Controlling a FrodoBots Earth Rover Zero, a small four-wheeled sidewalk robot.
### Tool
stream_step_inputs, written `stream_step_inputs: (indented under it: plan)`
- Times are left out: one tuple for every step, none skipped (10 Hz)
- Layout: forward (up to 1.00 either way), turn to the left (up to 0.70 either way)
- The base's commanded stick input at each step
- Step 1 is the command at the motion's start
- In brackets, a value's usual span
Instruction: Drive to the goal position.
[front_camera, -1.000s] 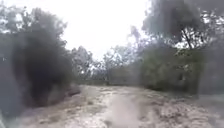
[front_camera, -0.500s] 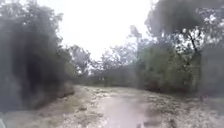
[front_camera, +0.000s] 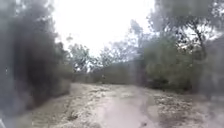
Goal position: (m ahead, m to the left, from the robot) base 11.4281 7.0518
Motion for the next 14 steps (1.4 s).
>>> stream_step_inputs:
  plan:
    - [0.85, 0.0]
    - [0.85, 0.0]
    - [0.85, 0.0]
    - [0.85, 0.0]
    - [0.85, 0.0]
    - [0.85, 0.0]
    - [0.85, 0.0]
    - [0.85, 0.0]
    - [0.85, 0.0]
    - [0.85, 0.0]
    - [0.85, 0.0]
    - [0.85, 0.0]
    - [0.85, 0.0]
    - [0.85, 0.0]
